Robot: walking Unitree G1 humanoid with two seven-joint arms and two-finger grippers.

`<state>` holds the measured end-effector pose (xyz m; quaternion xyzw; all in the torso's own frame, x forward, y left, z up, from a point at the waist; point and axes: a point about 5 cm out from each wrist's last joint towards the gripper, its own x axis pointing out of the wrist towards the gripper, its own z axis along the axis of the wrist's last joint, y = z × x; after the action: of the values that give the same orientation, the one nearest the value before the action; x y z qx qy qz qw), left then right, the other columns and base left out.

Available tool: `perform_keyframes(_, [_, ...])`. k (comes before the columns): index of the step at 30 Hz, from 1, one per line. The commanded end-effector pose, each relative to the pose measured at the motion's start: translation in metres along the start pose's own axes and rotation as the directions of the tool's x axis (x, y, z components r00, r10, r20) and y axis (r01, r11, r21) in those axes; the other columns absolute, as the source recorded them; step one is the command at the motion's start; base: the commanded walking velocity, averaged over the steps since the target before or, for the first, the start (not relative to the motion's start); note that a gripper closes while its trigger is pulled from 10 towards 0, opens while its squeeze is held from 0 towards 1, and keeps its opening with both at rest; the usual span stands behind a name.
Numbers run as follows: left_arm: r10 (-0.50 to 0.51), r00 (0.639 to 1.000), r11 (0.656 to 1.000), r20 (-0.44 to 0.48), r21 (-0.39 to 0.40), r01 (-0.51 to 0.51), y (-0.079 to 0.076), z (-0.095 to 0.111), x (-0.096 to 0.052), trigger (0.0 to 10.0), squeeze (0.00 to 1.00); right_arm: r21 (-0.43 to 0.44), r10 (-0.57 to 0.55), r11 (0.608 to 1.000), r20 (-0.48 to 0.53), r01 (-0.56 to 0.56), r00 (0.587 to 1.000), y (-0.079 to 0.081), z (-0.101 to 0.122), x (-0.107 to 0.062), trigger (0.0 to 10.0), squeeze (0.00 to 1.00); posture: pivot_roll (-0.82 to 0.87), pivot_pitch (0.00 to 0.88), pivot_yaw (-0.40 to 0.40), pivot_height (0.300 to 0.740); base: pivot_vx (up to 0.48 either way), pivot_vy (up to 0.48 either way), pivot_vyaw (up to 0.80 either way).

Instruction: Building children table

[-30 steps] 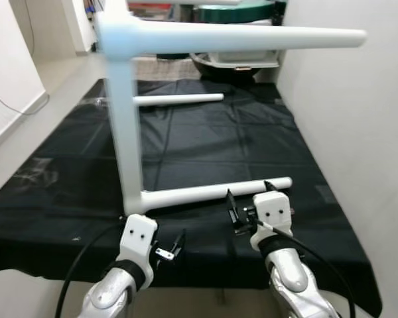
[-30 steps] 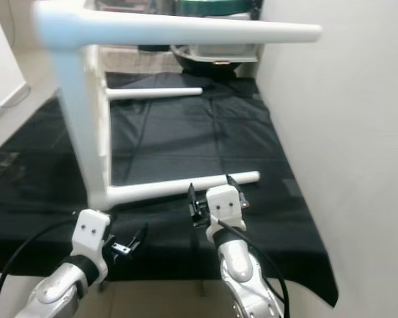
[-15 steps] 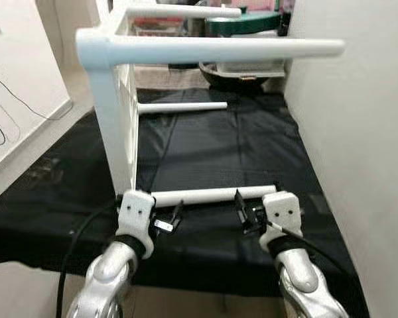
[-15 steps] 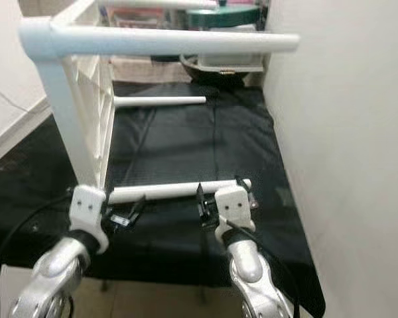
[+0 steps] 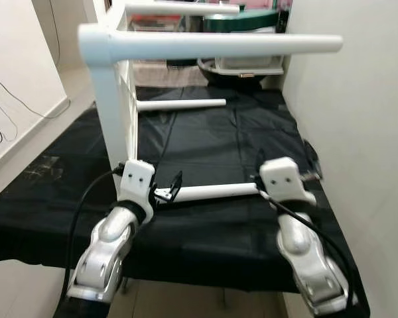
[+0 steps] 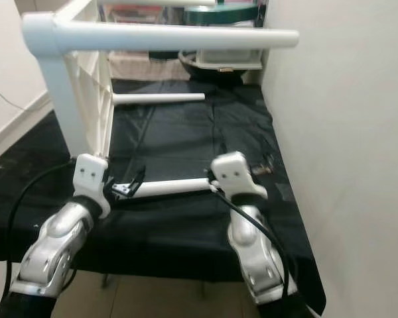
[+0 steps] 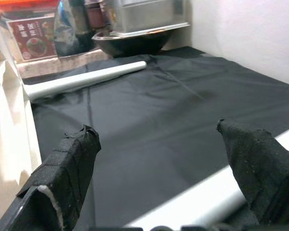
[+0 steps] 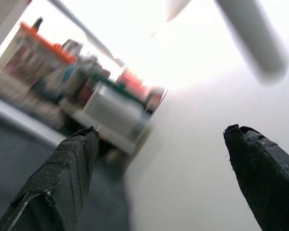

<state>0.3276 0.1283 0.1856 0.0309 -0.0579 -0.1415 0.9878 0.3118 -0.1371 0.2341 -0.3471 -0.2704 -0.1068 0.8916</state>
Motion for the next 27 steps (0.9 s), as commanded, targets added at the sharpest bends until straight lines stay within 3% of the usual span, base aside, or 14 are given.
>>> perform_keyframes(1, [0.029, 0.999, 1.000, -0.014, 0.012, -0.028, 0.007, -0.005, 0.003, 10.0, 0.00, -0.076, -0.004, 0.997, 0.044, 0.007, 0.999, 0.003, 0.002, 0.003, 10.0, 0.00, 0.06, 0.184, 0.001, 0.740, 0.000, 0.000, 0.00])
perform_keyframes(8, [0.037, 0.999, 0.999, 0.006, 0.024, -0.037, 0.011, 0.004, 0.025, 10.0, 0.00, -0.182, -0.164, 0.964, 0.173, 0.195, 0.971, -0.014, 0.019, 0.036, 10.0, 0.00, 0.06, 0.242, 0.003, 0.740, 0.000, 0.000, 0.00])
perform_keyframes(10, [0.047, 0.999, 0.998, 0.027, 0.035, -0.048, 0.012, 0.011, 0.033, 10.0, 0.00, -0.239, -0.264, 0.917, 0.240, 0.320, 0.934, -0.023, 0.027, 0.045, 10.0, 0.00, 0.07, 0.258, -0.001, 0.740, 0.000, 0.000, 0.00])
perform_keyframes(11, [0.047, 0.999, 0.998, 0.027, 0.035, -0.048, 0.012, 0.011, 0.033, 10.0, 0.00, -0.239, -0.264, 0.917, 0.240, 0.320, 0.934, -0.023, 0.027, 0.045, 10.0, 0.00, 0.07, 0.258, -0.001, 0.740, 0.000, 0.000, 0.00])
perform_keyframes(14, [0.073, 0.996, 0.996, 0.044, 0.049, -0.075, 0.014, 0.015, 0.037, 10.0, 0.00, -0.271, -0.365, 0.852, 0.305, 0.448, 0.880, -0.032, 0.034, 0.053, 10.0, 0.00, 0.08, 0.270, 0.000, 0.740, 0.000, 0.000, 0.00])
perform_keyframes(15, [0.073, 0.996, 0.996, 0.044, 0.049, -0.075, 0.014, 0.015, 0.037, 10.0, 0.00, -0.271, -0.365, 0.852, 0.305, 0.448, 0.880, -0.032, 0.034, 0.053, 10.0, 0.00, 0.08, 0.270, 0.000, 0.740, 0.000, 0.000, 0.00])
perform_keyframes(16, [0.089, 0.995, 0.992, 0.052, 0.082, -0.093, 0.018, 0.014, 0.038, 10.0, 0.00, -0.282, -0.396, 0.818, 0.357, 0.502, 0.846, -0.034, 0.042, 0.059, 10.0, 0.00, 0.08, 0.270, 0.000, 0.740, 0.000, 0.000, 0.00])
perform_keyframes(21, [0.099, 0.994, 0.990, 0.053, 0.097, -0.104, 0.022, 0.013, 0.039, 10.0, 0.00, -0.282, -0.404, 0.805, 0.383, 0.521, 0.831, -0.034, 0.047, 0.064, 10.0, 0.00, 0.08, 0.270, 0.000, 0.740, 0.000, 0.000, 0.00])
perform_keyframes(25, [0.163, 0.983, 0.978, 0.079, 0.116, -0.172, 0.036, 0.016, 0.039, 10.0, 0.00, -0.268, -0.428, 0.763, 0.472, 0.588, 0.771, -0.033, 0.067, 0.085, 10.0, 0.00, 0.08, 0.265, -0.004, 0.740, 0.000, 0.000, 0.00])
perform_keyframes(27, [0.173, 0.982, 0.977, 0.081, 0.115, -0.181, 0.038, 0.016, 0.039, 10.0, 0.00, -0.265, -0.432, 0.757, 0.482, 0.597, 0.762, -0.033, 0.069, 0.089, 10.0, 0.00, 0.08, 0.263, -0.004, 0.740, 0.000, 0.000, 0.00])
